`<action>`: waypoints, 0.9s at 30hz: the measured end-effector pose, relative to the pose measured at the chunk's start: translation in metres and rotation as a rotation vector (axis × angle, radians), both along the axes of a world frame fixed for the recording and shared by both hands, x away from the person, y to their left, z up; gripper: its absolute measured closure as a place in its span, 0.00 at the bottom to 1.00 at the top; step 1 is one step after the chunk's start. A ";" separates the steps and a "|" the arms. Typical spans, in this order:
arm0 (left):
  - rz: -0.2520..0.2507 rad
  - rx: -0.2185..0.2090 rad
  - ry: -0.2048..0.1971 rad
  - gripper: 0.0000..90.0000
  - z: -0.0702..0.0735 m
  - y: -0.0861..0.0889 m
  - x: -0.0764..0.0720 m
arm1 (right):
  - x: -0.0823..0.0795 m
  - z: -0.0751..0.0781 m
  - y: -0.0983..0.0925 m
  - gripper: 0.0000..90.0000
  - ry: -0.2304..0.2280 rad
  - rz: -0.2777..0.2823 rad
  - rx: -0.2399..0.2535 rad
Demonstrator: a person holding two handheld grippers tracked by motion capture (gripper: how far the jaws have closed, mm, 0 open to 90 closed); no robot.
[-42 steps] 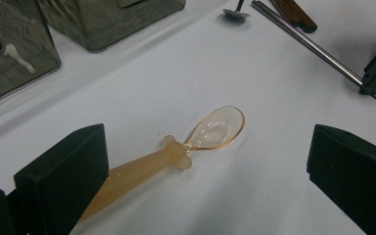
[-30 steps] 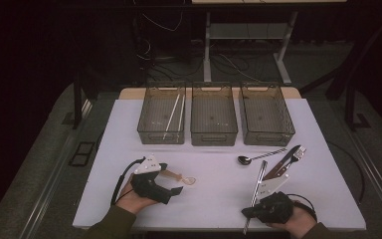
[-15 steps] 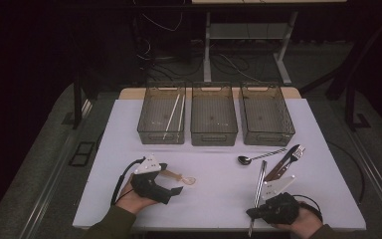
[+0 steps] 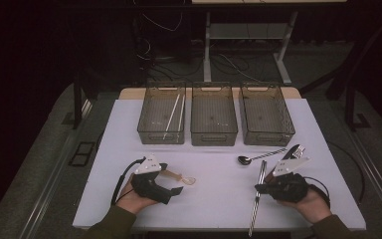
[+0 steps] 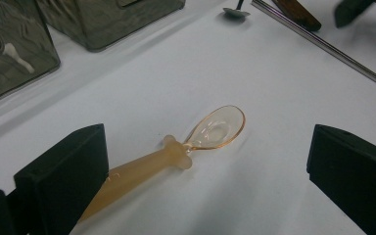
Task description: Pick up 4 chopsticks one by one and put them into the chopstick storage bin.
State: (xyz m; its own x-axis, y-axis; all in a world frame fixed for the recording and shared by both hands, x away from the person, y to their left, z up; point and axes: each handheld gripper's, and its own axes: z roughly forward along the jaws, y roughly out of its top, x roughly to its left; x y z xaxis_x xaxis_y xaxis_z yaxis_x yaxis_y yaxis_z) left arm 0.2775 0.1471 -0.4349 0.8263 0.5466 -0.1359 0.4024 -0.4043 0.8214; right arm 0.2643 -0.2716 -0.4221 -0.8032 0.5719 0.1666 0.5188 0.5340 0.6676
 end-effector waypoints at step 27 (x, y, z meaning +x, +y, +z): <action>-0.005 0.002 0.001 0.01 -0.001 0.000 0.000 | 0.079 -0.021 -0.028 1.00 0.023 -0.310 -0.107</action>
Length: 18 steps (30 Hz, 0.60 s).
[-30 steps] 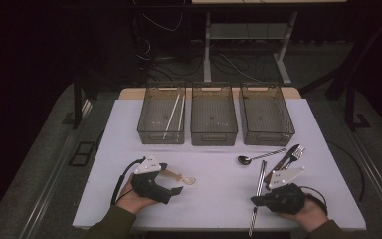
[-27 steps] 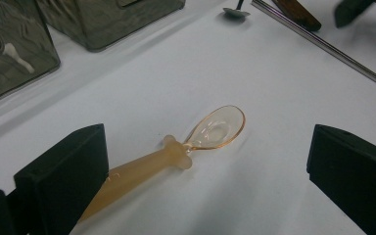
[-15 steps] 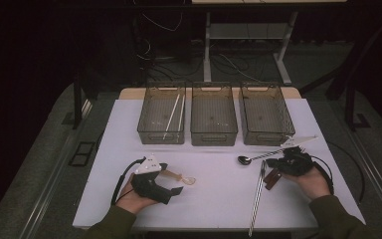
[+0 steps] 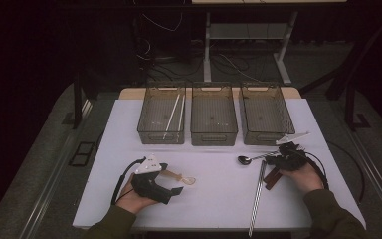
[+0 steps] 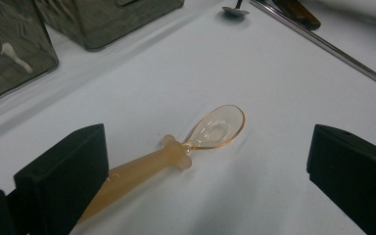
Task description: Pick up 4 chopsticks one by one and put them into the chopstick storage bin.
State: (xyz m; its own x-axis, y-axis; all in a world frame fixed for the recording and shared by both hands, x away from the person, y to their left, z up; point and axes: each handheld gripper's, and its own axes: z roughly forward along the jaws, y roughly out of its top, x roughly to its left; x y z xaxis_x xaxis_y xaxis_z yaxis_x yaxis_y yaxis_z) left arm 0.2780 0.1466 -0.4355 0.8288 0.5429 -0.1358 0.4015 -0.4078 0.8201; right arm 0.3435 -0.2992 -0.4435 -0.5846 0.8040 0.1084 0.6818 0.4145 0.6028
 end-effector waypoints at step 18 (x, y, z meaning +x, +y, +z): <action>-0.006 -0.001 -0.002 0.01 0.000 0.000 0.000 | 0.002 -0.001 0.013 1.00 0.002 0.033 0.029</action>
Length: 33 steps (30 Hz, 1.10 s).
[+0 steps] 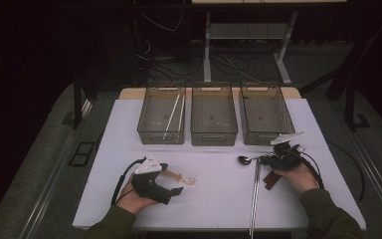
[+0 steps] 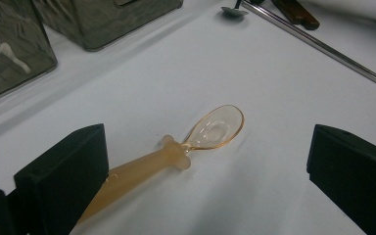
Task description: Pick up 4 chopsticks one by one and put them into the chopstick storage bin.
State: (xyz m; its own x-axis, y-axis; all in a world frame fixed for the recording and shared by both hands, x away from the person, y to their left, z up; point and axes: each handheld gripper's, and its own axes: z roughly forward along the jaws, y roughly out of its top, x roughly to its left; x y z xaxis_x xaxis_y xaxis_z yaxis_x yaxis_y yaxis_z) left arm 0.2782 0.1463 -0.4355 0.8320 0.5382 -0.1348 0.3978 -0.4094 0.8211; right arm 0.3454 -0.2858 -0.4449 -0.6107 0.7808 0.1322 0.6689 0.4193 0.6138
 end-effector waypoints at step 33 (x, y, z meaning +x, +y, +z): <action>0.001 -0.001 -0.004 0.01 0.001 0.001 0.000 | 0.005 -0.001 0.029 1.00 -0.017 0.040 0.007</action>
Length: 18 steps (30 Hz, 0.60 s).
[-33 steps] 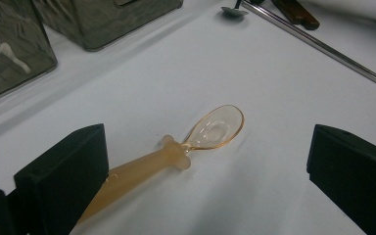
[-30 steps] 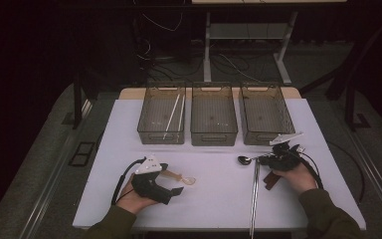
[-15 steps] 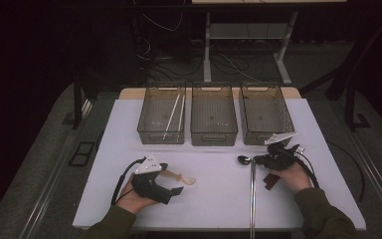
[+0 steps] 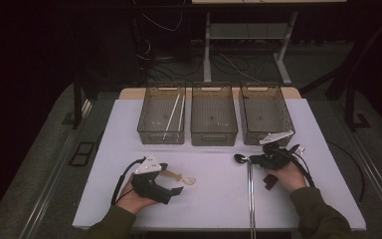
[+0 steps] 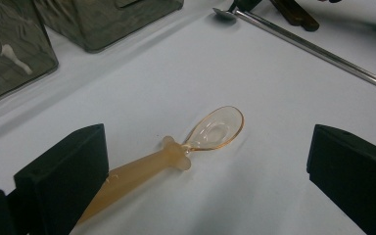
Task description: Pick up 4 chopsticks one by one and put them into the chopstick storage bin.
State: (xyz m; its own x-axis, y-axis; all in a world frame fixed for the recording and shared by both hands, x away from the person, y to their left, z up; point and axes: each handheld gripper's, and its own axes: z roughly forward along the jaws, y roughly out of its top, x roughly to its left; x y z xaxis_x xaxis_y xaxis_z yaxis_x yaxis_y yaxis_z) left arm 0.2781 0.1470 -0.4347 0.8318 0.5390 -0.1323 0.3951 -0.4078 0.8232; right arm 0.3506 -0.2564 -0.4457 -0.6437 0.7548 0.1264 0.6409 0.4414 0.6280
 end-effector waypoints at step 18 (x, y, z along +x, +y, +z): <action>0.000 0.000 -0.001 0.01 0.001 0.000 0.000 | -0.002 0.000 0.032 1.00 -0.012 0.060 -0.004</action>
State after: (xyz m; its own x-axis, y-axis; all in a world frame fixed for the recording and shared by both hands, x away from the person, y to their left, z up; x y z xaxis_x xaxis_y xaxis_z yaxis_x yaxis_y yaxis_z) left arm 0.2778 0.1474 -0.4339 0.8319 0.5391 -0.1315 0.3943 -0.4075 0.8237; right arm 0.3481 -0.2245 -0.4453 -0.6892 0.7153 0.1152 0.6055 0.4813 0.6339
